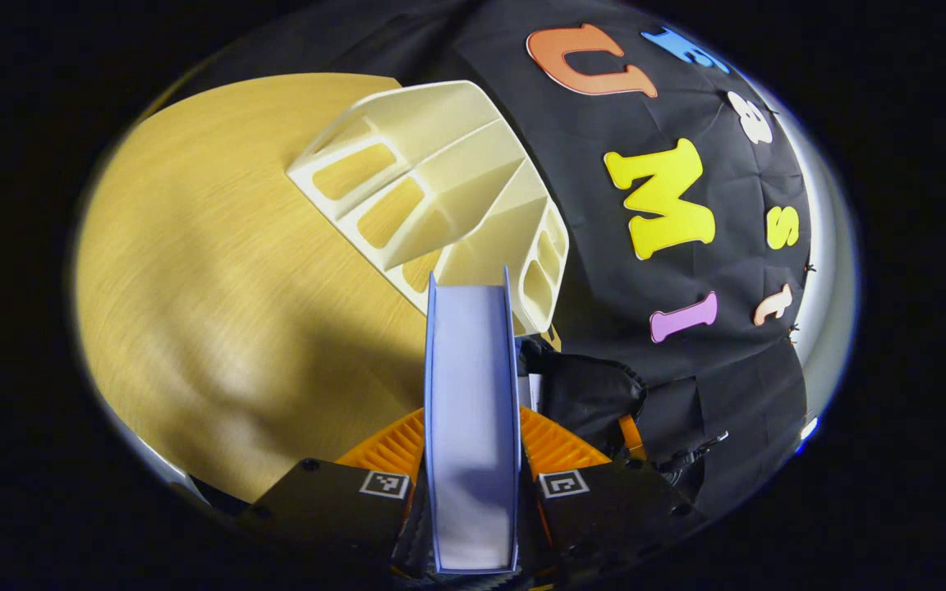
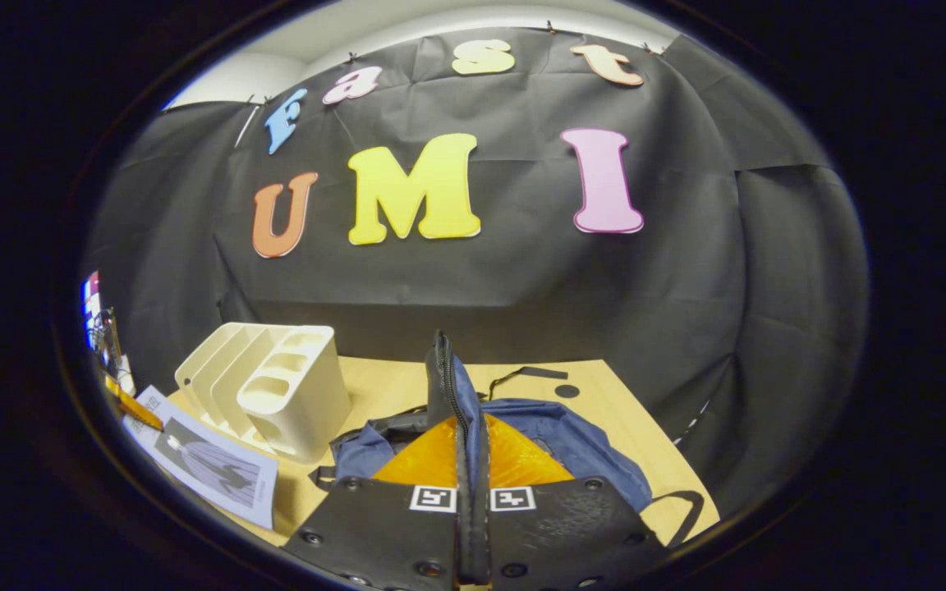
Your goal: Open the schoolbag, grab two books from the bookshelf and put them into the schoolbag.
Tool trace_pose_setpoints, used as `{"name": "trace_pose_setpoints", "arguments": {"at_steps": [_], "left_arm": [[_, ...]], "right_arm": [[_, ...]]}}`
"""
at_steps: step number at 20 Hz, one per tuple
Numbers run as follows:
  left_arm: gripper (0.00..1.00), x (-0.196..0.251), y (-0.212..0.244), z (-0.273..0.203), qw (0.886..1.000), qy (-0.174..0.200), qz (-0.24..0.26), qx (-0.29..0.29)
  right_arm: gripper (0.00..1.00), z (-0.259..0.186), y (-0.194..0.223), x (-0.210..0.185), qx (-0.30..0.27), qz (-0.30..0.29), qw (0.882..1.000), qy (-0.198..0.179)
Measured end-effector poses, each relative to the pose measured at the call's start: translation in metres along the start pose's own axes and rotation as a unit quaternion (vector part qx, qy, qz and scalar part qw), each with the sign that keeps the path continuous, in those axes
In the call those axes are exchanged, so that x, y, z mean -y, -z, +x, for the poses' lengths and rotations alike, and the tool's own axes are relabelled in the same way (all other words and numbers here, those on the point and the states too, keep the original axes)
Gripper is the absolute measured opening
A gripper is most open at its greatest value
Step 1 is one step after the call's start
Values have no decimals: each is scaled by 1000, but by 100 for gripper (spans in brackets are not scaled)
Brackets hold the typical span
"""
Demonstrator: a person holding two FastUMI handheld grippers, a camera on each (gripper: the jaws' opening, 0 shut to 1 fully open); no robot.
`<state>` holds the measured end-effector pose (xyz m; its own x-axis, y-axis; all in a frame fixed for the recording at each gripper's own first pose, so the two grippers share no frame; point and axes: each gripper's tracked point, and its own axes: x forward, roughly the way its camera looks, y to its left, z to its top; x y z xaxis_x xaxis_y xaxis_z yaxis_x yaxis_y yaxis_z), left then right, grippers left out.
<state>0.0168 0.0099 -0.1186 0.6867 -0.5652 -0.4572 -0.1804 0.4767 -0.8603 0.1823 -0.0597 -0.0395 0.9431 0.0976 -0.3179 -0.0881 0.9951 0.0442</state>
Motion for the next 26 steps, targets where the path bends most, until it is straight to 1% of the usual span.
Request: {"name": "trace_pose_setpoints", "arguments": {"at_steps": [1,3,5,7,13,14,16,18,20,22,24,26], "left_arm": [[43,6,4,8,1000,11,-6,-8],[43,26,6,25,999,48,-15,-9],[42,52,13,41,995,94,-32,-18],[43,73,20,61,990,128,-46,-29],[43,107,37,122,983,171,-59,-41],[43,110,36,130,983,173,-56,-37],[43,105,32,149,986,161,-44,-14],[43,99,30,163,990,140,-21,7],[43,90,38,176,994,112,8,17],[43,93,46,180,993,113,13,17],[43,96,58,190,994,104,35,27],[43,102,69,199,993,105,46,41]], "right_arm": [[0,1,-4,2,2,-3,1000,2],[0,-1,-14,4,16,-10,1000,3],[0,1,-21,8,26,-11,1000,5],[0,4,-25,9,29,-2,1000,0],[0,6,-39,15,46,0,999,-10],[0,5,-42,16,52,4,999,-12],[0,4,-42,17,54,9,998,-17],[0,2,-44,18,58,15,998,-23],[0,2,-45,16,58,17,998,-30],[0,0,-47,11,61,20,997,-40],[0,-2,-50,6,65,22,996,-50],[0,-3,-52,4,68,19,996,-56]]}}
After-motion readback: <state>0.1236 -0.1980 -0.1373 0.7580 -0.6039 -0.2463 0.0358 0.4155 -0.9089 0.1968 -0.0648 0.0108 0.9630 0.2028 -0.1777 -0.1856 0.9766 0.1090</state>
